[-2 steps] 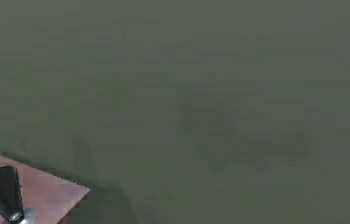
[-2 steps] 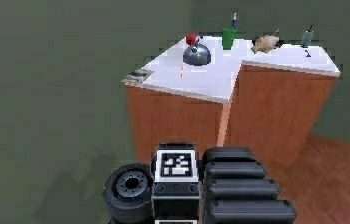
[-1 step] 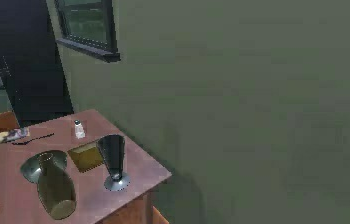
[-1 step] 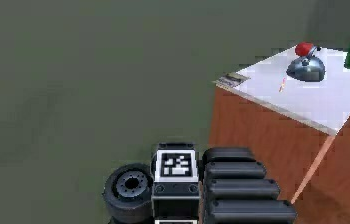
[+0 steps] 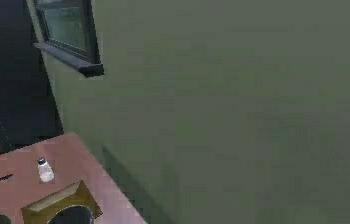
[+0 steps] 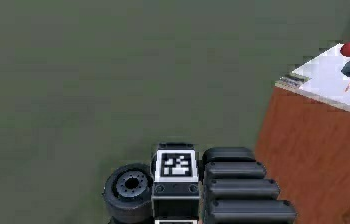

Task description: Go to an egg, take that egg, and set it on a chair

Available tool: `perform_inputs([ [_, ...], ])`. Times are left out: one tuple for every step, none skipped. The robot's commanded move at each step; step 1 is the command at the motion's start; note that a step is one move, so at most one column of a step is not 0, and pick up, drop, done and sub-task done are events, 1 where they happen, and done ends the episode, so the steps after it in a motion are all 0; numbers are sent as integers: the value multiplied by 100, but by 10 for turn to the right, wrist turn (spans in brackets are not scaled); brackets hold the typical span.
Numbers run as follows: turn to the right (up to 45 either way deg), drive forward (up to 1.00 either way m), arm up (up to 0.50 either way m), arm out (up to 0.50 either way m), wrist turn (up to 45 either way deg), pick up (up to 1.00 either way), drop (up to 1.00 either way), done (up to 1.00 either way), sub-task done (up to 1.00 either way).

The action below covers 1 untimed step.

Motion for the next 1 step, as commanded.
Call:
perform_inputs([
  [-450,0,0,0,0,0,0,0,0],
])
